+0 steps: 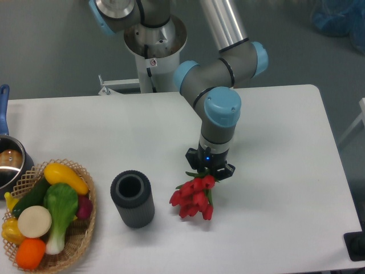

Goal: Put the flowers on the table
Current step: 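Lower the tulips onto the table beside the dark vase, then open the gripper to release the tulip stems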

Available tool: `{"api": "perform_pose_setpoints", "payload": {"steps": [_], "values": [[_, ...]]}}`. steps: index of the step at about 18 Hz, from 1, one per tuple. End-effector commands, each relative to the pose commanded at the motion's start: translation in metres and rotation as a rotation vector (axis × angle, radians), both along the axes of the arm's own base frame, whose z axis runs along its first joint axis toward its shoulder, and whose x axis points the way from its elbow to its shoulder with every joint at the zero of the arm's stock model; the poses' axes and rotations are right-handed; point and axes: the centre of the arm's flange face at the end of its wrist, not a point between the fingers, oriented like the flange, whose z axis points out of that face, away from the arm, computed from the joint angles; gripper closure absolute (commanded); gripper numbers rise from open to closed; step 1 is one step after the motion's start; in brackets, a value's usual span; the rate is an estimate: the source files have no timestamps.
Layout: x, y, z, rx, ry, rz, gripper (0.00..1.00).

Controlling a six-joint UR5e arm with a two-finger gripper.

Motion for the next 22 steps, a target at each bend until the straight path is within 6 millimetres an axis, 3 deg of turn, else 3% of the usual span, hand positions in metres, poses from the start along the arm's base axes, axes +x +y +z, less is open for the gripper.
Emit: {"api": "perform_pose_setpoints", "payload": {"steps": [3,5,9,10,11,12,16,22], "values": [[-0.002,0.001,-0.007,-0.005,-0.008,0.0,0.69],[-0.002,0.002,-0.009,-0.005,-0.009,-0.005,0.49],[-0.011,0.007,-0.001,0.008,0.011,-0.008,0.31],[-0.015,0.007,0.003,0.019,0.016,-0.002,0.21],[-0.022,0.005,0.009,0.027,0.029,0.008,0.0],[-0.027,0.007,0.016,0.034,0.042,0.016,0.0],[-0.034,0.004,0.057,0.078,0.102,0.026,0.0],[-0.063,-0.005,0.16,0.297,0.147,0.209,0.0]]}}
